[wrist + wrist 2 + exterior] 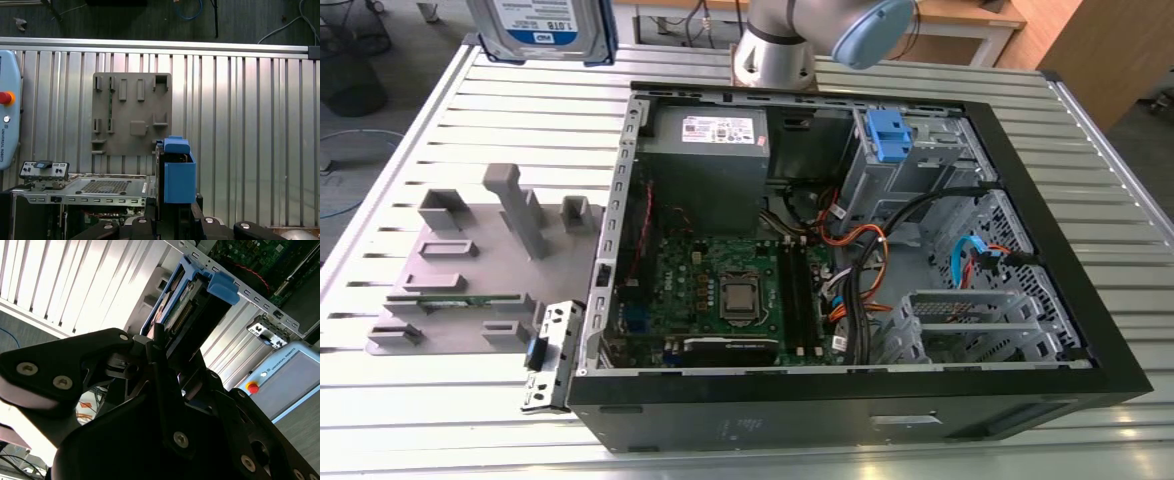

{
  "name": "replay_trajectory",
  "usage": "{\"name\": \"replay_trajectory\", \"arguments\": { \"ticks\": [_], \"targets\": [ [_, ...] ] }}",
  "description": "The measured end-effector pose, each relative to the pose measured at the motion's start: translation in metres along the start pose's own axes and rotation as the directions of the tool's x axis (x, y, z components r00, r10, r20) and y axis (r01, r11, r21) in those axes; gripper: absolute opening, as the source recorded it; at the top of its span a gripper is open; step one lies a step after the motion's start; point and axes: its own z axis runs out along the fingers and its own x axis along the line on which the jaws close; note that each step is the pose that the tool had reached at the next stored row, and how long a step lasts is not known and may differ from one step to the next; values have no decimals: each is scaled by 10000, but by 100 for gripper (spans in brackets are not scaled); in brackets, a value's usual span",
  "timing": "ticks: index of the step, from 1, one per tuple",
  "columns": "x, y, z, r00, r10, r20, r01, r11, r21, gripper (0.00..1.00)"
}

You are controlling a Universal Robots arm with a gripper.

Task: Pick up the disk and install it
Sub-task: 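Pick up the disk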

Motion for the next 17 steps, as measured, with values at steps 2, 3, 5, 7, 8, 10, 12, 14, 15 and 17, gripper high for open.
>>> {"name": "replay_trajectory", "arguments": {
  "ticks": [2, 3, 5, 7, 8, 10, 12, 14, 15, 17],
  "targets": [
    [0, -13, -1, 10000, 0, 0, 0, 10000, 0, 35],
    [0, -20, -1, 10000, -1, 0, 1, 10000, 0, 35],
    [0, -31, -1, 10000, 0, 0, 0, 10000, 0, 35],
    [0, -41, -1, 10000, 0, 0, 0, 10000, 0, 35],
    [0, -47, -2, 10000, 0, 0, 0, 10000, 0, 35],
    [0, -56, -2, 10000, 0, 0, 0, 10000, 0, 35],
    [1, -66, -2, 10000, 0, 0, 0, 10000, 0, 35],
    [0, -75, -3, 10000, 0, 0, 0, 10000, 0, 35],
    [0, -80, -3, 10000, 0, 0, 0, 10000, 0, 35],
    [1, -89, -3, 10000, 0, 1, 0, 10000, 1, 35]
  ]
}}
